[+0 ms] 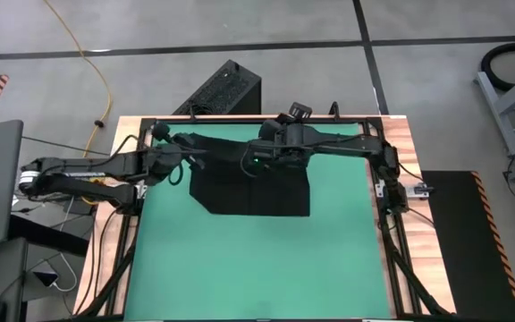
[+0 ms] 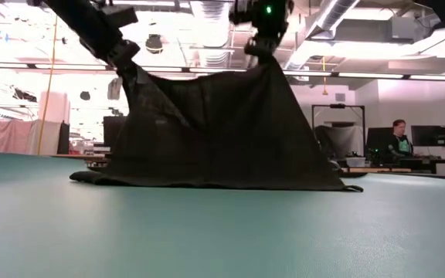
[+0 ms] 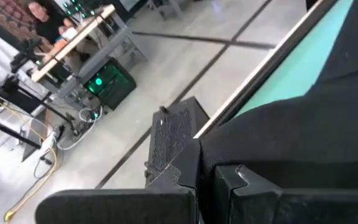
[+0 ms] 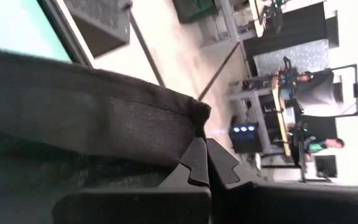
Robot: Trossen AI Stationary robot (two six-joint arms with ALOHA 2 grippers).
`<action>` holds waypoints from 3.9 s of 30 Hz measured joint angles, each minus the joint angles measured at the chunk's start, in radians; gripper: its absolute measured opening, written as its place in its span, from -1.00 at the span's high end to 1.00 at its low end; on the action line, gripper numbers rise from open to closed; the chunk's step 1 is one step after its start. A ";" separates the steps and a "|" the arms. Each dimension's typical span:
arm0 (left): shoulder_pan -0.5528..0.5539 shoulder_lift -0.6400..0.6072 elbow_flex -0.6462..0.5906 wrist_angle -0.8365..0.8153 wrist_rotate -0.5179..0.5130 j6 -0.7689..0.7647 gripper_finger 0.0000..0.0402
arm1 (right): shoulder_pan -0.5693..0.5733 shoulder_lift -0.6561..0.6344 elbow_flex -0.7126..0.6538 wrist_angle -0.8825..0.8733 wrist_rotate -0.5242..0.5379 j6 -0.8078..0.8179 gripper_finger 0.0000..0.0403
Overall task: Roll towel into tight, uniform cylinder
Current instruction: Fold the towel
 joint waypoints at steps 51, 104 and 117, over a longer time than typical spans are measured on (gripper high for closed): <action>0.041 0.130 0.000 -0.292 0.528 -0.229 1.00 | 0.162 0.005 -0.273 0.015 -0.386 0.184 1.00; 0.035 0.135 -0.058 -0.346 0.769 -0.289 1.00 | 0.231 0.005 -0.497 0.139 -0.505 0.262 0.98; -0.064 0.135 -0.058 -0.351 0.769 -0.301 1.00 | 0.266 0.005 -0.497 0.105 -0.492 0.275 0.98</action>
